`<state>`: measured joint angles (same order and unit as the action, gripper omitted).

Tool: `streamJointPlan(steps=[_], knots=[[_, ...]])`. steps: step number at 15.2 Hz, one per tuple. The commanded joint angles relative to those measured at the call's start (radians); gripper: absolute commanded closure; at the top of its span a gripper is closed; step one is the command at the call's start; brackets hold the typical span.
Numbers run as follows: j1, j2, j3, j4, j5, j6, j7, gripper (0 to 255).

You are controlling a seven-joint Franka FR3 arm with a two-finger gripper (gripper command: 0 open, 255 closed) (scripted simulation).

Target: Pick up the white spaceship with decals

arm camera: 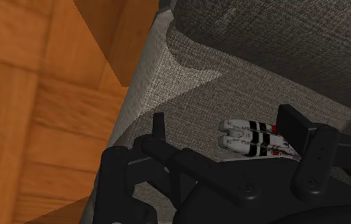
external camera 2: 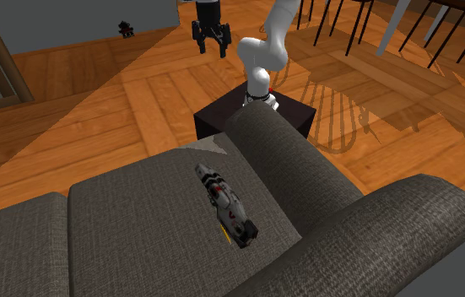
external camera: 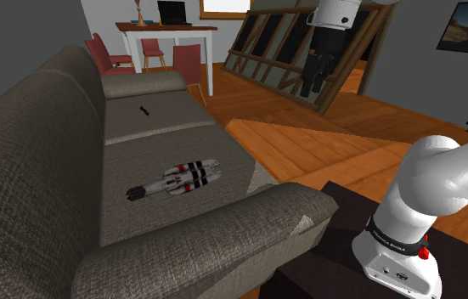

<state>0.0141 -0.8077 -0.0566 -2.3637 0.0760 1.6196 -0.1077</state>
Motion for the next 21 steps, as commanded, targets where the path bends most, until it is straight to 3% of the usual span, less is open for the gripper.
streamJointPlan(steps=[1,11,21], knots=[[0.0,0.0,0.0,0.0,0.0,0.0,0.0,0],[0.121,0.385,0.006,0.154,-0.008,0.187,-0.238,0],[0.21,0.745,0.057,0.388,-0.022,0.275,-0.442,0]])
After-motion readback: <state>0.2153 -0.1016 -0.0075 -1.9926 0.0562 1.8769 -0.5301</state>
